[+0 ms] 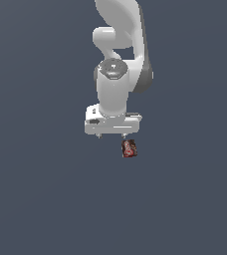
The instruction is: Pick up the object and move it to a goal position.
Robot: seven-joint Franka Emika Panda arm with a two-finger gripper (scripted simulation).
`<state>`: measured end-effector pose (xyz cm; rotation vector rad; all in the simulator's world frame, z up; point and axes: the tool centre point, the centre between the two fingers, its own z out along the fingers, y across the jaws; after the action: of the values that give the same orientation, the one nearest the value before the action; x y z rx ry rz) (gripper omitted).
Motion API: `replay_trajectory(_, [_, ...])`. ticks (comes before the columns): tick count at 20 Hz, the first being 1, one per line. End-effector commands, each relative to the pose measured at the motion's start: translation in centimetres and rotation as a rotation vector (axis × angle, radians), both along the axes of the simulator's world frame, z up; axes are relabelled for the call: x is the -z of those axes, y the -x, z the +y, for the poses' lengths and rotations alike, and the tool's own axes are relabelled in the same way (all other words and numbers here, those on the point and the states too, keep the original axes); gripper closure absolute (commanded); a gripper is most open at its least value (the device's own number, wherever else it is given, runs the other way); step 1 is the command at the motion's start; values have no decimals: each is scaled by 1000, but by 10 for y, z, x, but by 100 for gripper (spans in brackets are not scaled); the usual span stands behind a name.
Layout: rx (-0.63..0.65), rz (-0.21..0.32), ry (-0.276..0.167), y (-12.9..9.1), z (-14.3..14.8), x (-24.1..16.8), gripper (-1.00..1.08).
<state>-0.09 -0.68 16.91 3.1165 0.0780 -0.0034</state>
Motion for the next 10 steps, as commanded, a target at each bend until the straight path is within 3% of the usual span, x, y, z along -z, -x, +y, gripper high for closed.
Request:
replay_trajectory(1, [0,0,0,0,0,0,-92])
replay_trajectory(10, [17,23,24,3,-12,9,-92])
